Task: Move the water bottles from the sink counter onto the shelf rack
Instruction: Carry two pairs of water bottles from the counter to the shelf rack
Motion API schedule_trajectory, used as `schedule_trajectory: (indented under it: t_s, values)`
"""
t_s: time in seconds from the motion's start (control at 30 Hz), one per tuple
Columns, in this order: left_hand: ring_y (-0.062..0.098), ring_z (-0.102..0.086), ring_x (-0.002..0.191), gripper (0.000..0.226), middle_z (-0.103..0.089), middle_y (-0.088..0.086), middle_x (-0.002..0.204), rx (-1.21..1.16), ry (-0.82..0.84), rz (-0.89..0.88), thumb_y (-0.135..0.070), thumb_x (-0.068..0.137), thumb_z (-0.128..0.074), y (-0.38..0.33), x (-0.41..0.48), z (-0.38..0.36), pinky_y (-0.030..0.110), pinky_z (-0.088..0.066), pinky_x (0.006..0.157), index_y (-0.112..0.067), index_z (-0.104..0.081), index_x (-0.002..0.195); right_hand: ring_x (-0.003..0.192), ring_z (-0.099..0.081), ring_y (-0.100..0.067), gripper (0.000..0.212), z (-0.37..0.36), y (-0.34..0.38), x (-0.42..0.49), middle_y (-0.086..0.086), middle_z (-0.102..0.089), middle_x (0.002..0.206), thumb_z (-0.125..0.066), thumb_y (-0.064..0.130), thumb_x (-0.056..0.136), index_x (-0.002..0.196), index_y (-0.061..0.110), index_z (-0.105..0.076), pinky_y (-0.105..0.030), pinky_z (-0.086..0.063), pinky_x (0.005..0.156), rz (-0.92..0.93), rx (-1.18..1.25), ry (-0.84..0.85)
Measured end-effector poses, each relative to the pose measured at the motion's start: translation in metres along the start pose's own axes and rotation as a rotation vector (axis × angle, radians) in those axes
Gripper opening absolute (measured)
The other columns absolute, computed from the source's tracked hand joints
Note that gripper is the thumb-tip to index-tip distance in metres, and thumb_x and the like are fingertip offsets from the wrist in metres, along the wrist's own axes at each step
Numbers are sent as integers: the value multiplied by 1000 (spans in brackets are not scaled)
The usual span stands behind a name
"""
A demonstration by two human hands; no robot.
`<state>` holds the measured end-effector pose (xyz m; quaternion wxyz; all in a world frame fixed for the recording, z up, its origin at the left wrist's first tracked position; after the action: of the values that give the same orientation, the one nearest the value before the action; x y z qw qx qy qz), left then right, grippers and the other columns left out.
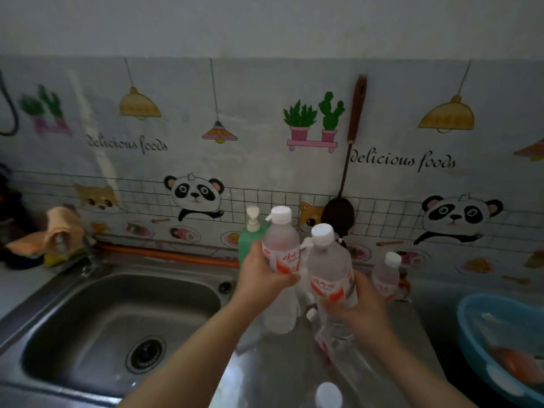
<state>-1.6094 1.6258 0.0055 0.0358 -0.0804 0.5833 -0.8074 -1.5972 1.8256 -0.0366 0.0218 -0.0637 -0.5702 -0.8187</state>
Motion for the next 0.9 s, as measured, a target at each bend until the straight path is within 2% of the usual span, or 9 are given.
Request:
schedule_trajectory:
  t_s: [0.1,0.27,0.33,0.47,0.57,0.73,0.8,0.9]
  values:
    - [7,-57,89,57,-55,-14,89,-2,-58,-20,-9,66,-82,-12,-7,24,12,-45,61,-22,-46,108,88,-60,2,49,-11,22,5,19,-64,96,-81,28,69,110,28,-54,-15,-45,67,43,16,6]
    - [0,-55,83,54,-55,-13,93,20,-142,-40,-12,67,-81,-20,-19,67,11,-40,58,-23,-45,105,87,-59,4,47,-29,62,11,16,-63,98,-80,18,71,109,26,-54,-14,-44,63,102,68,89]
    - [-2,-54,80,54,-54,-14,90,21,-172,-52,-12,67,-81,-21,-25,86,11,-40,58,-25,-44,104,87,-59,2,44,-38,83,13,16,-63,96,-80,16,70,105,27,-54,-15,-46,66,146,51,104]
    - [-1,-54,81,54,-55,-14,90,-1,-240,-65,-9,67,-81,-22,-37,130,11,-40,61,-25,-44,102,91,-62,-13,45,-63,122,13,6,-64,98,-81,14,69,104,22,-53,-29,-51,78,202,31,114]
    - [4,-56,86,54,-56,-13,92,-7,-282,-71,-10,67,-81,-19,-45,165,14,-42,65,-25,-45,104,92,-60,-16,47,-89,150,8,5,-62,99,-81,16,68,105,20,-53,-36,-52,84,243,-5,126]
    - [6,-56,92,56,-56,-10,99,-31,-314,-75,-10,68,-81,-8,-62,226,21,-46,74,-26,-44,107,95,-56,-15,51,-143,190,-9,3,-59,103,-77,15,72,117,11,-53,-33,-46,85,257,-7,147]
    - [10,-57,98,58,-57,-7,104,-38,-326,-85,-11,68,-80,0,-70,252,17,-46,71,-24,-45,111,94,-55,-16,51,-168,204,-18,1,-59,103,-76,15,73,117,10,-52,-33,-45,84,258,13,145]
    - [10,-58,100,62,-55,-12,99,-39,-342,-104,-10,68,-80,10,-82,296,16,-45,71,-26,-43,115,90,-56,-16,47,-212,220,-34,2,-59,100,-76,14,72,112,12,-52,-29,-46,79,253,32,150]
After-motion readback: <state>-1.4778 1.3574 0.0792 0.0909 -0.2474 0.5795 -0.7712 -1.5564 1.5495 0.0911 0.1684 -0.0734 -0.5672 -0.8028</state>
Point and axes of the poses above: each hand's wrist, its own x-axis towards the middle knuckle, its own z-axis out of the back of the hand, y = z × x, the point moved 8 cm from there along x, towards the middle knuckle
